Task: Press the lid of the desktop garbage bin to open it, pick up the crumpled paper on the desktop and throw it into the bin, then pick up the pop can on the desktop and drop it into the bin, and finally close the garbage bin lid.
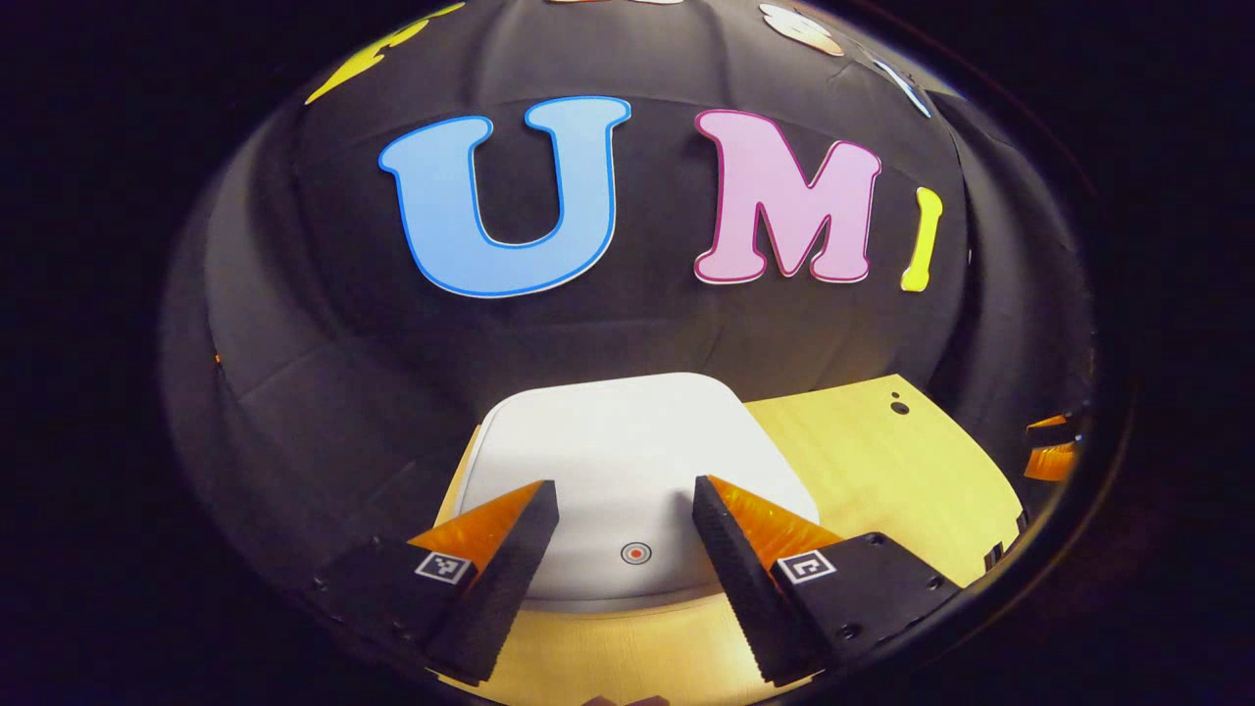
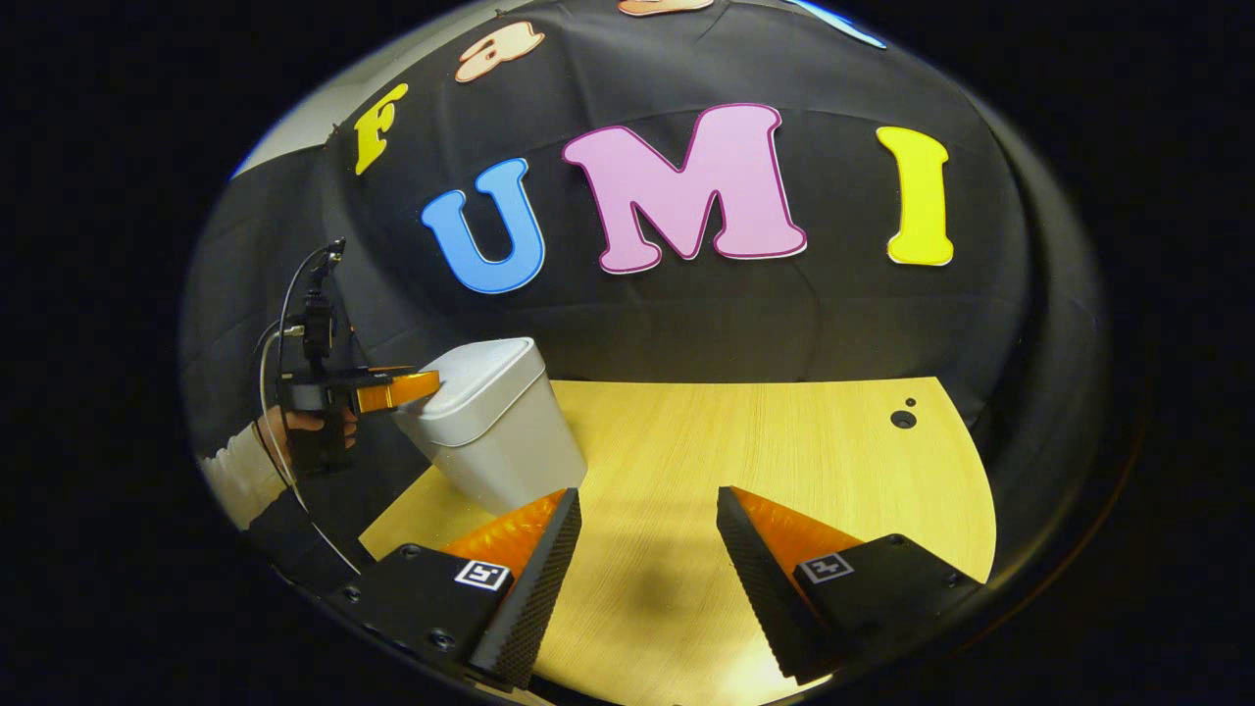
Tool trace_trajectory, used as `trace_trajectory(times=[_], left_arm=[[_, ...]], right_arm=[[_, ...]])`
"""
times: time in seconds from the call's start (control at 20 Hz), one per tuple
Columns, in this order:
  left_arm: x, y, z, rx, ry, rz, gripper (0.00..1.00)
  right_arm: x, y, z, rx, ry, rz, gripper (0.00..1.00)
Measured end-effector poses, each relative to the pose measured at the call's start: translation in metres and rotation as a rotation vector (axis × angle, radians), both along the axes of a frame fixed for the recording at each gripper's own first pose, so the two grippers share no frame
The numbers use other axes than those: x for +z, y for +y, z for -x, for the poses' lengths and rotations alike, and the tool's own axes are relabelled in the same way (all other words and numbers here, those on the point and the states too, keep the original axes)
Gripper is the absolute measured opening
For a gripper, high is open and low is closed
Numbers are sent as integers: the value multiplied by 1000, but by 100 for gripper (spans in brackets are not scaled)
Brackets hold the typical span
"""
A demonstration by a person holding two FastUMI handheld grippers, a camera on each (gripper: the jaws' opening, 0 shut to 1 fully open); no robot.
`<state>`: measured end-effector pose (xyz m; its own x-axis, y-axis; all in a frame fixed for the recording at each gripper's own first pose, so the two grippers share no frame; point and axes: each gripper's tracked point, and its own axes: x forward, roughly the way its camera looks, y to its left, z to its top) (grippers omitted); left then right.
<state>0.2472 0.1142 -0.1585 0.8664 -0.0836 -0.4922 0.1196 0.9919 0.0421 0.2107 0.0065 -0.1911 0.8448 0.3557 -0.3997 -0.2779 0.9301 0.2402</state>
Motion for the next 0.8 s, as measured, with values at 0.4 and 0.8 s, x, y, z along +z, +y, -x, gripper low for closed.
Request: trace_trajectory(times=[0.4,0.8], left_arm=[[-9,-2,4,11,-24,57,96],[59,-22,12,-34,-215,-23,93]], right_arm=[[-8,0,8,-3,15,0,91],[33,3,9,-25,-76,16,90]])
